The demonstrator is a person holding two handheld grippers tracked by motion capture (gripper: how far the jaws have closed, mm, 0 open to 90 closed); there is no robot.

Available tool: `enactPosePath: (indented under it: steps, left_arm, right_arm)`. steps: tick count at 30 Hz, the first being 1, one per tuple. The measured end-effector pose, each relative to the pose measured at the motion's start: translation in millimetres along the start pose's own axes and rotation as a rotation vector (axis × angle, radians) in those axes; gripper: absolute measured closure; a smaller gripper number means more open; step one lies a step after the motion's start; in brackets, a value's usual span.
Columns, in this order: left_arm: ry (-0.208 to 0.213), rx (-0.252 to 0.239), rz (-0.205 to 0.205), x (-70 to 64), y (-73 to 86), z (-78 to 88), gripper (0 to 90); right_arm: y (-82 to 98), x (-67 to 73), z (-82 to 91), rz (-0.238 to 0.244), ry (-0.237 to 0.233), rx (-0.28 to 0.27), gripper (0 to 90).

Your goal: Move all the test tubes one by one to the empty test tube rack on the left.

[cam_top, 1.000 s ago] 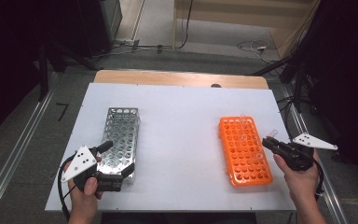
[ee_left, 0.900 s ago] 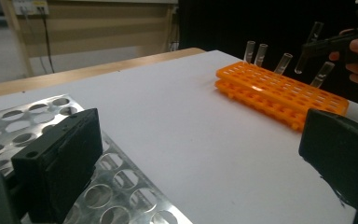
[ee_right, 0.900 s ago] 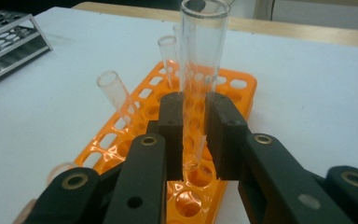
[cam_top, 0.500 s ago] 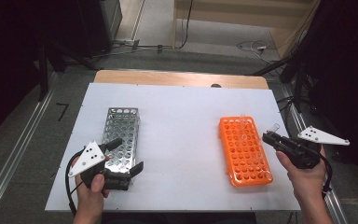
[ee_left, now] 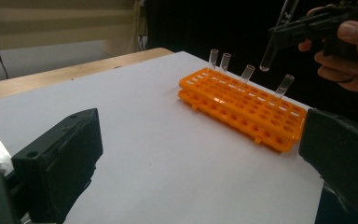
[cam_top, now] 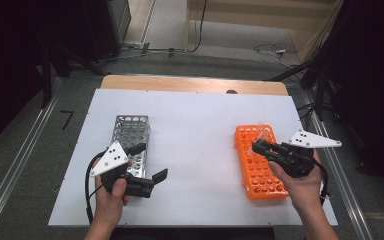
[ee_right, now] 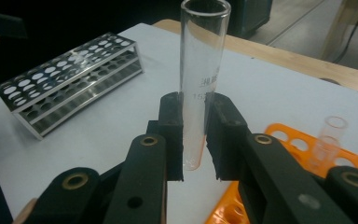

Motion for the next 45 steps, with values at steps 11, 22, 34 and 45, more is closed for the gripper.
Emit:
enactPosePath:
  steps: [11, 22, 34, 45]
  left_arm:
    - [-0.013, 0.01, 0.005, -2.1, -10.7, -21.7, 6.1]
    - [0.025, 0.05, 0.001, -20.2, -6.0, -40.0, 28.4]
    - [0.102, 0.101, -0.007, -38.8, 6.6, -54.2, 47.9]
    - [0.13, 0.17, -0.027, -49.7, 19.4, -66.7, 63.2]
  right_arm:
    - [4.9, 32.7, -35.2, 0.031, -0.083, 0.032, 74.0]
    - [25.3, 63.5, -58.9, 0.063, -0.148, 0.086, 74.0]
    - [44.5, 88.4, -76.8, 0.114, -0.194, 0.138, 74.0]
    - [53.4, 104.7, -84.8, 0.161, -0.221, 0.164, 74.0]
Point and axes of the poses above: each handheld gripper's, and its own axes: z roughly backward along the jaws, y roughly out of its underside, x roughly to its left, the point moved 6 cm from there along -z, roughly forward along the jaws, and after that the axes turned 10 degrees about -x, right-handed, at the moved point
